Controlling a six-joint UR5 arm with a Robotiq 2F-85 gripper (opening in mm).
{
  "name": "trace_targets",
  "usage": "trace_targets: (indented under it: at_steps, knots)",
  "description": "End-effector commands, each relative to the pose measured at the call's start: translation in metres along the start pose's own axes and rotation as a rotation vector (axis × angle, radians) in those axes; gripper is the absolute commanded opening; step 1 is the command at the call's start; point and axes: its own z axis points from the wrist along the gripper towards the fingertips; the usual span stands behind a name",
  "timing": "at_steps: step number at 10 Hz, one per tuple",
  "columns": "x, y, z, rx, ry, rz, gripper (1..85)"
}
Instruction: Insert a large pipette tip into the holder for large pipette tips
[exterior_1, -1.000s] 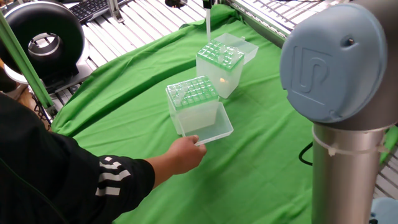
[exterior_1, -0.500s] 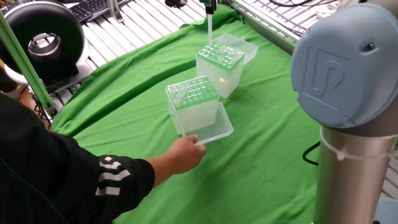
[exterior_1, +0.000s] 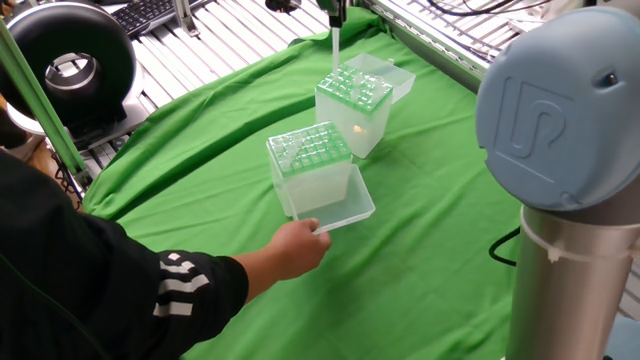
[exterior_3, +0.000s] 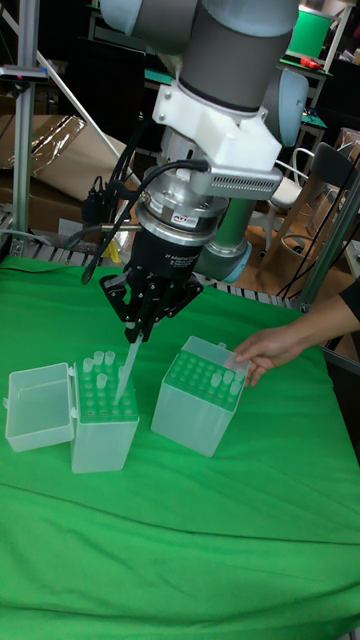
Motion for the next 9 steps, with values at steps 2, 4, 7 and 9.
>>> trace_targets:
  at_steps: [2,4,7,9]
  knots:
    - [-0.004,-0.001,0.013,-0.018,-0.035,-0.072,27.7]
    - [-0.002,-0.005,0.015,-0.014,-0.039,-0.077,28.0]
    - [-0.011,0.018,0.020,-0.042,-0.059,0.038,24.0]
    - [-0.025,0.044,0.019,-0.049,-0.071,0.117,23.3]
